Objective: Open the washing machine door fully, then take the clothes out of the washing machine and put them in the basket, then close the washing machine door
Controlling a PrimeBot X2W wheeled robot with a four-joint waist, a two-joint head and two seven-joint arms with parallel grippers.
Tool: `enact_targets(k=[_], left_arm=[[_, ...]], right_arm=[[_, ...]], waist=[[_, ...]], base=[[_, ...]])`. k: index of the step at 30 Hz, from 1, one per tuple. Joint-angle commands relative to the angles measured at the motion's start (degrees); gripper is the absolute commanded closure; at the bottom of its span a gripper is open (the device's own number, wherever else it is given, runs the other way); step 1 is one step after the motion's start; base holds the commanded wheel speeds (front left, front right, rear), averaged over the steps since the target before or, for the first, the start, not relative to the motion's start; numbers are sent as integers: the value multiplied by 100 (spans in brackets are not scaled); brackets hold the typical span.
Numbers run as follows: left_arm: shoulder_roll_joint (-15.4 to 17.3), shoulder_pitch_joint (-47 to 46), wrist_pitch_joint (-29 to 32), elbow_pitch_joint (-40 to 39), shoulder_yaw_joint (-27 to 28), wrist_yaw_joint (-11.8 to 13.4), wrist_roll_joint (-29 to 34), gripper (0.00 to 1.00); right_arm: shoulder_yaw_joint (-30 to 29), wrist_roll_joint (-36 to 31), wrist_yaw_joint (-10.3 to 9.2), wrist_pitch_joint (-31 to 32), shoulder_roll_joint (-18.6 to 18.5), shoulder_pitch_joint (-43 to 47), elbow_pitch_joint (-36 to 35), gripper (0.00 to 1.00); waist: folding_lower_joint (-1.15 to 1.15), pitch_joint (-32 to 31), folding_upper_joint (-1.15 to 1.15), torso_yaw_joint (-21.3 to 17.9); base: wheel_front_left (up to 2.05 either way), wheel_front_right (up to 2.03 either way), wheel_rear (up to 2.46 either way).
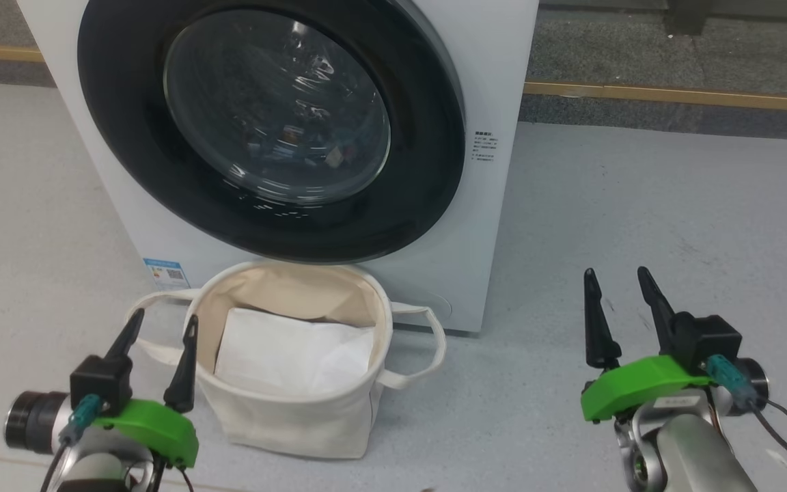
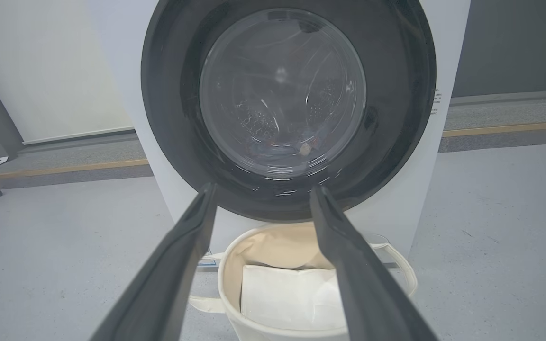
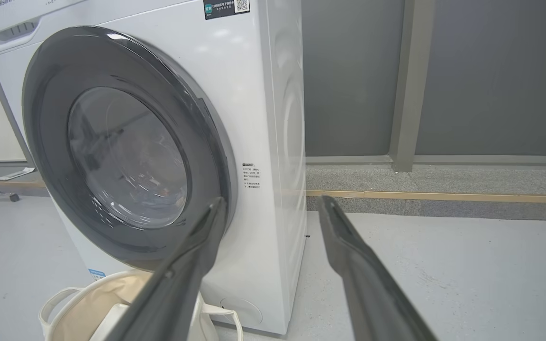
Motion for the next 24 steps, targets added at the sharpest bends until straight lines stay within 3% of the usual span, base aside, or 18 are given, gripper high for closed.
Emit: enact_targets(k=[1, 24], left_arm=[[170, -372, -69, -189, 295, -45, -68, 0], [9, -315, -69, -334, 544, -353, -138, 0]], right_arm=[[82, 161, 0, -70, -36, -322, -128, 0], [43, 930, 0, -70, -36, -462, -116, 0]], waist=[[0, 7, 0, -3], [0, 175, 0, -7]], base=[[0, 0, 0], [0, 0, 0]])
